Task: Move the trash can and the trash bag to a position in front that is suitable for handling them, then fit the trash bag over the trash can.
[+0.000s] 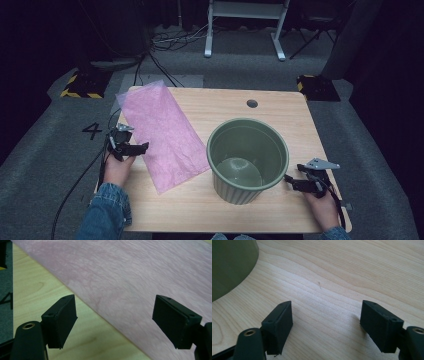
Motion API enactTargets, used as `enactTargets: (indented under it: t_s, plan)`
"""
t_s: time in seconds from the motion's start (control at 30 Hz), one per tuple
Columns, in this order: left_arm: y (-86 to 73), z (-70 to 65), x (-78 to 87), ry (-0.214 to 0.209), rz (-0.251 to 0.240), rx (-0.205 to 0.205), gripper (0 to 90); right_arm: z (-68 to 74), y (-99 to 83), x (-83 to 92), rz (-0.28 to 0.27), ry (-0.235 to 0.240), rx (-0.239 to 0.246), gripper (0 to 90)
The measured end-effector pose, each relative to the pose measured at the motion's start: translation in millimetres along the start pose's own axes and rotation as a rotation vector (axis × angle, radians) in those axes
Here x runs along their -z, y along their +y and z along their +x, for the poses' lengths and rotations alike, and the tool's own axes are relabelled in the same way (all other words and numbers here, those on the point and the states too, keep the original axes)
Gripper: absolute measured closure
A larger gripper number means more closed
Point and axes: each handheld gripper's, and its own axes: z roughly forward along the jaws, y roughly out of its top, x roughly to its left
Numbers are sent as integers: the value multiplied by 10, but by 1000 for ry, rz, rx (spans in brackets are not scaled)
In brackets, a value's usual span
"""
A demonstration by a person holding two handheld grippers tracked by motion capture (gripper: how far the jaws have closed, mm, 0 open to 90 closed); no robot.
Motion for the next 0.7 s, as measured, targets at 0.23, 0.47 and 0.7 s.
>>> enactTargets:
  t_s: [0.23, 0.47, 0.7]
  plan:
    - [40, 70, -283, 34, 57, 28, 190, 19, -5, 6, -5, -3, 0, 289]
    - [93, 70, -357, 43, 90, 30, 138, 20, -5, 6, -7, 1, -1, 294]
    - [174, -23, -425, 13, 109, -5, 109, 29, -7, 9, -7, 2, -1, 301]
